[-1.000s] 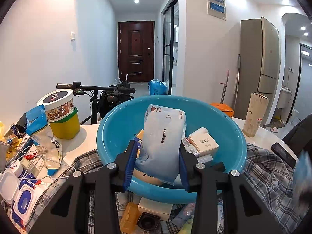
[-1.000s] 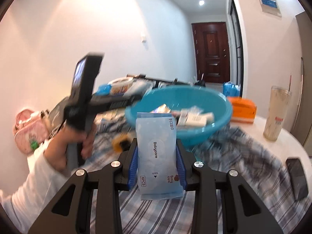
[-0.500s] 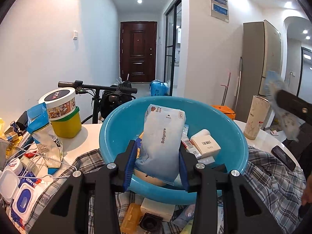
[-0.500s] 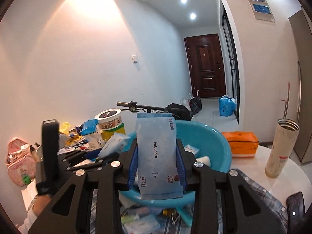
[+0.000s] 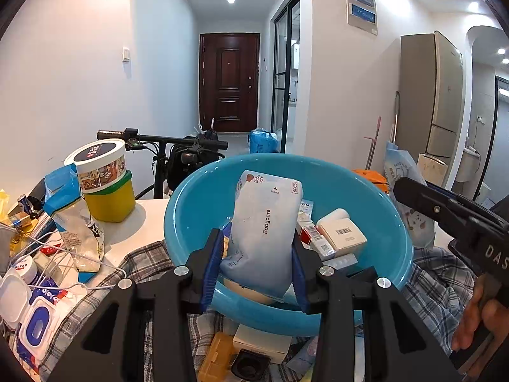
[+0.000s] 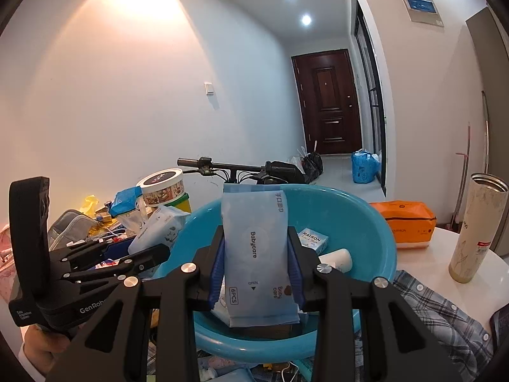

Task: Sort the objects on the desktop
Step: 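Hold the left pack in the basin while the right gripper carries its pack over the basin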

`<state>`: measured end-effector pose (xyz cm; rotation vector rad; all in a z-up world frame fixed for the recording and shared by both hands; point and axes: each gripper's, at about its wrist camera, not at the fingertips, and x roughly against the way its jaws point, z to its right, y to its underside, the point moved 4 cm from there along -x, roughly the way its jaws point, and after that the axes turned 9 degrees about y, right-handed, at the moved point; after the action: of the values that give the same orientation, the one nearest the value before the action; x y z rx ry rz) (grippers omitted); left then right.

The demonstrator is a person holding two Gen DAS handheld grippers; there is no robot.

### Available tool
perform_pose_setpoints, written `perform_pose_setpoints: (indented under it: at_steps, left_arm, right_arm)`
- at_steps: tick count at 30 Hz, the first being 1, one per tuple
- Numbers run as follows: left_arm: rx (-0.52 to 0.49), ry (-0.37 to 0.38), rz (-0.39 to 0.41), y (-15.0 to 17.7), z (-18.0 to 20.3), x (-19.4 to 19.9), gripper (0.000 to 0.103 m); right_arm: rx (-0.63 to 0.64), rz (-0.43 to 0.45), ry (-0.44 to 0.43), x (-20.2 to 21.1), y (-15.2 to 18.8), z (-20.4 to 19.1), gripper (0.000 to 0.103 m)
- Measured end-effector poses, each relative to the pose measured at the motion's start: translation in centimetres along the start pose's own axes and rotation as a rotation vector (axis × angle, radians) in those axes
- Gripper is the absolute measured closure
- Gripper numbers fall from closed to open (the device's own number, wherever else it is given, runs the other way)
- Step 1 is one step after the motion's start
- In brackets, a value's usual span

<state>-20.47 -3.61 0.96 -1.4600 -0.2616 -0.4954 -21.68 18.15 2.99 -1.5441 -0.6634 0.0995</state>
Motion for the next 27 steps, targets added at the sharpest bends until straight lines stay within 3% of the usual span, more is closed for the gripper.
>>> perform_pose_setpoints:
  at_steps: [27]
  left_arm:
    - [-0.003, -0.024, -0.017, 0.5, -0.2, -0.9, 0.062]
  right_arm:
    - [-0.05, -0.02, 0.043, -0.5, 1.2, 1.5, 0.07]
